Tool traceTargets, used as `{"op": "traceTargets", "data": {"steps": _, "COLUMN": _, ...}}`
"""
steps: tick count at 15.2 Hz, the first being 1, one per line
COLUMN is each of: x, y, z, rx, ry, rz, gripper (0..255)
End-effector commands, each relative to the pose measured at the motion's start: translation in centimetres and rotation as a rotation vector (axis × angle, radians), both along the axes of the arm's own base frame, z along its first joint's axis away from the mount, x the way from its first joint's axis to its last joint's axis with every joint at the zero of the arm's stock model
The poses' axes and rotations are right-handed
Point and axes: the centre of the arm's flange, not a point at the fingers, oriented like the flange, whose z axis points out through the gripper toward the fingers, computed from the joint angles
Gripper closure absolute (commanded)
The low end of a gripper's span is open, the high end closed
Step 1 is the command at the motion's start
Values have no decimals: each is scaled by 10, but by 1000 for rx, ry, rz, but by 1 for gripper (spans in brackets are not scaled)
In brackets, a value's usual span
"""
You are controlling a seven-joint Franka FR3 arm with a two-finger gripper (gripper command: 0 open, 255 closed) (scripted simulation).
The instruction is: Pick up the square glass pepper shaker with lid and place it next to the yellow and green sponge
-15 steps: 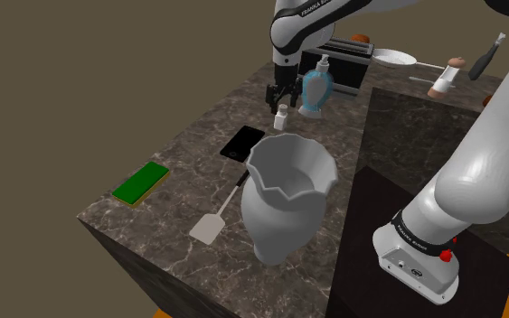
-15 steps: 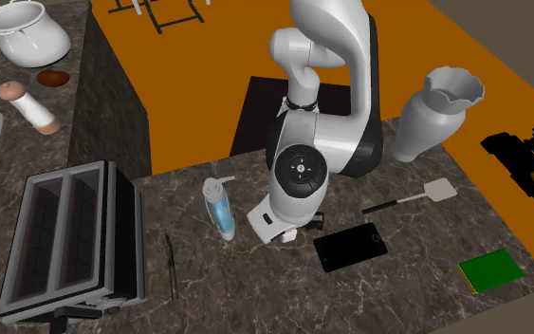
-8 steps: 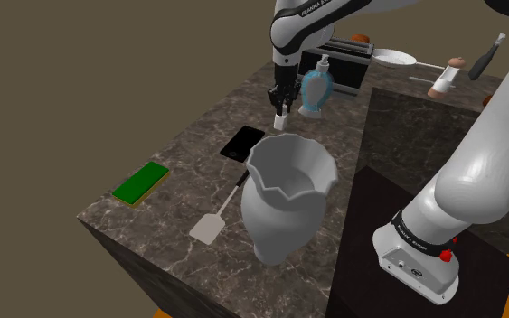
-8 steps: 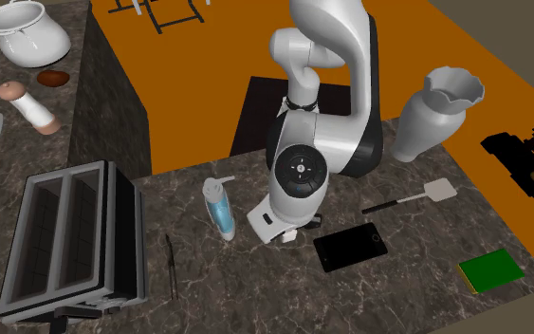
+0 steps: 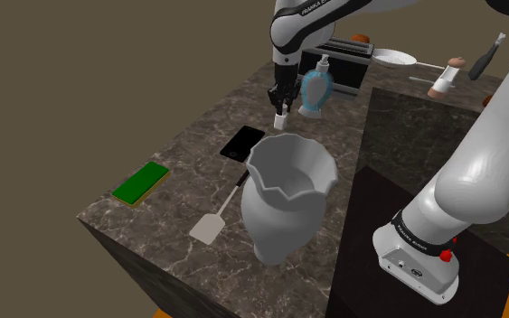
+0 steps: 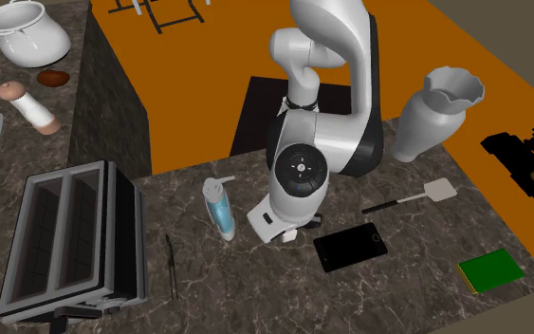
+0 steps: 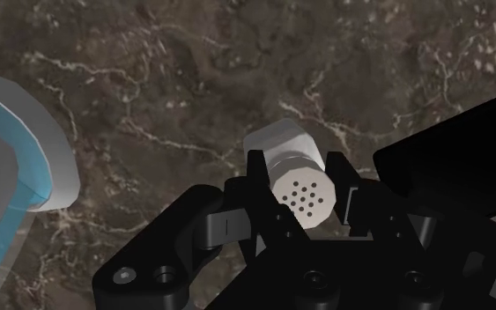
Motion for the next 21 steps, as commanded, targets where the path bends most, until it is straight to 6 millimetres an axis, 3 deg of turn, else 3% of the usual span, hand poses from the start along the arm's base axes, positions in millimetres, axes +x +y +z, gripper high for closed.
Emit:
{"op": "traceTargets", "data": {"steps": 1, "x": 0, "y": 0, "z": 8, "rx": 0, "ry": 0, "rz": 0, "gripper": 255}}
{"op": "traceTargets", "data": {"steps": 21, "x": 0, "y": 0, "z": 114, "rx": 0, "ry": 0, "rz": 0, "gripper": 255}}
